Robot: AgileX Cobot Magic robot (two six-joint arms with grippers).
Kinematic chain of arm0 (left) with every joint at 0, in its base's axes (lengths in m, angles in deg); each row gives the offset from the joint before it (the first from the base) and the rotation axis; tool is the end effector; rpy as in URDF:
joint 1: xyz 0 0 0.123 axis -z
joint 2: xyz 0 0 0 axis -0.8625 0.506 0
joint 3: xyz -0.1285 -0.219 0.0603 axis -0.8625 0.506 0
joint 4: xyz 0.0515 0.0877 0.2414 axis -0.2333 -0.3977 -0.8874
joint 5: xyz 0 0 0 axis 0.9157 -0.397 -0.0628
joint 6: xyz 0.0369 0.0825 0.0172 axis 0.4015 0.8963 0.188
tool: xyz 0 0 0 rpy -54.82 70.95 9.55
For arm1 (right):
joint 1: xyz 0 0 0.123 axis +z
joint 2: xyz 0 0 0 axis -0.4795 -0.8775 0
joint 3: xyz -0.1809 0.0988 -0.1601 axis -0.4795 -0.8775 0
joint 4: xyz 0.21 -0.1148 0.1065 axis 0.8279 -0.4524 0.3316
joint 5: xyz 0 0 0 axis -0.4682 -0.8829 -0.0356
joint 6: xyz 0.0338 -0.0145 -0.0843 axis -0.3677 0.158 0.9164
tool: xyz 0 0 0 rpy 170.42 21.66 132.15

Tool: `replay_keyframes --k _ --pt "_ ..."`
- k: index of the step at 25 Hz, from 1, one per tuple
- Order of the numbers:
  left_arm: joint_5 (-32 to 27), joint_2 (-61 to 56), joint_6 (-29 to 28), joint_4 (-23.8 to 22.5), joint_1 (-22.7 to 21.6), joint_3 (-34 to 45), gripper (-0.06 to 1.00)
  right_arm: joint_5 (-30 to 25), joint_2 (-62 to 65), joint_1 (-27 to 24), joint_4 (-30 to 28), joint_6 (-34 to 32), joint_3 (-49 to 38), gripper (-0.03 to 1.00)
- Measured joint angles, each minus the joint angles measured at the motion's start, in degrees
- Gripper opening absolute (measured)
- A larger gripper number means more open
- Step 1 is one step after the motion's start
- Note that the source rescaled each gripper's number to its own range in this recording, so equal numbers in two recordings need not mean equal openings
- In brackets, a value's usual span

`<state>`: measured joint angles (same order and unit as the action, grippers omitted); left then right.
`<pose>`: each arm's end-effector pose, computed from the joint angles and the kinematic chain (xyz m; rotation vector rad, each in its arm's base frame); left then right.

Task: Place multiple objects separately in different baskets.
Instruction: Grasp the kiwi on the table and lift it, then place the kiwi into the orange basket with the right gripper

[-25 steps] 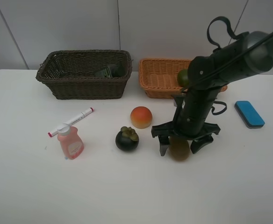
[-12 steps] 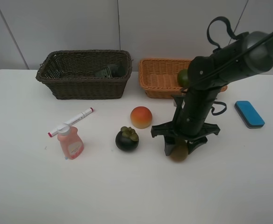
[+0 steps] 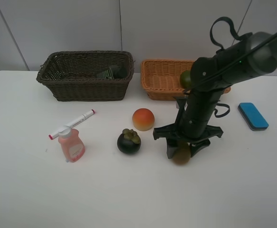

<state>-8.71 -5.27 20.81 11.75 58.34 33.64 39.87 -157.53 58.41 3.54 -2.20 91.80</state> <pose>0.0282 -0.0048 0.2829 0.0055 2.0307 -0.0525 0.2756 0.1650 0.0837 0.1571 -3.0700 -0.0711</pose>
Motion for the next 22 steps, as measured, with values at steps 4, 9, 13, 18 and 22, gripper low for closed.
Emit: replay_keyframes --k 4,9,13,18,22 --pt "0.0 0.0 0.0 0.0 0.0 0.0 0.99 0.0 2.1 0.0 -0.3 0.0 0.0 0.36" --pt "0.0 0.0 0.0 0.0 0.0 0.0 0.99 -0.7 7.7 0.0 -2.4 0.0 0.6 0.36" --pt "0.0 0.0 0.0 0.0 0.0 0.0 0.99 -4.8 10.3 -0.2 -7.3 0.0 5.1 0.36" --pt "0.0 0.0 0.0 0.0 0.0 0.0 0.99 -7.0 10.3 -3.9 -11.7 0.0 12.6 0.36" --pt "0.0 0.0 0.0 0.0 0.0 0.0 0.99 -6.5 10.3 -8.3 -14.0 0.0 17.2 0.36"
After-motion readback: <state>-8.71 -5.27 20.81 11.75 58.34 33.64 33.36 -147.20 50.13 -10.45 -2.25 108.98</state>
